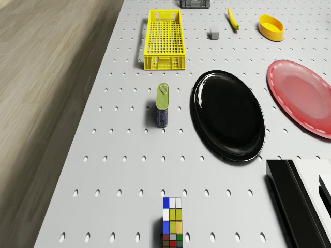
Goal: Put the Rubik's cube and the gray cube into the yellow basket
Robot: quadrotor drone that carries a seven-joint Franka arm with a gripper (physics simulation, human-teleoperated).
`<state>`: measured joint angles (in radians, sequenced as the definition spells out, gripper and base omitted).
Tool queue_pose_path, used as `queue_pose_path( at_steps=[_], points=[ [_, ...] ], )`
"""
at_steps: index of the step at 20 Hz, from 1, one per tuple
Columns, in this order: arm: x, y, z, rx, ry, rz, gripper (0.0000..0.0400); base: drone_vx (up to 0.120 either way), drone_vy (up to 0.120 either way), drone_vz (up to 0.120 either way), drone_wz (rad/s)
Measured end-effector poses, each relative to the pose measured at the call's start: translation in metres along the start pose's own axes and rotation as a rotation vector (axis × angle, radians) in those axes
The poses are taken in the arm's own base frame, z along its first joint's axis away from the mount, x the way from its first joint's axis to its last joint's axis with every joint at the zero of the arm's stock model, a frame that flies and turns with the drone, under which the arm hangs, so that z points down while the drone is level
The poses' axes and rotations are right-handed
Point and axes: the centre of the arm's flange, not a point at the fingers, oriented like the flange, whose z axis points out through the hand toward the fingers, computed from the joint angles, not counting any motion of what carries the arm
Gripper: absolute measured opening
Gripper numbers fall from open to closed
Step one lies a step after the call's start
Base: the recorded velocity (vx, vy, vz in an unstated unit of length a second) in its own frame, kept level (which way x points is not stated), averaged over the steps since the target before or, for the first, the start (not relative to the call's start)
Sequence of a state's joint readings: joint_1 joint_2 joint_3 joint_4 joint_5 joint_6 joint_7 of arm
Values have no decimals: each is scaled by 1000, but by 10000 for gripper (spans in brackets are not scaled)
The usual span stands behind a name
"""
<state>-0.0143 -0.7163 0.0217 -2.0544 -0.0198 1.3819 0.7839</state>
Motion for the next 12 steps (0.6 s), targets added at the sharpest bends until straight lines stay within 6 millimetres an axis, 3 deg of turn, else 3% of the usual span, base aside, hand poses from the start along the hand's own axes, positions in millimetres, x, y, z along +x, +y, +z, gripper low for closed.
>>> queue_pose_path(
  at_steps=[7, 10, 12],
  points=[
    [-6, -5, 0, -50, 58, -1, 400, 120, 0, 0, 0],
    [-11, -10, 1, -100, 110, -2, 400, 120, 0, -107, 0],
    [-16, -15, 2, -150, 163, -4, 400, 120, 0, 0, 0]
  ],
)
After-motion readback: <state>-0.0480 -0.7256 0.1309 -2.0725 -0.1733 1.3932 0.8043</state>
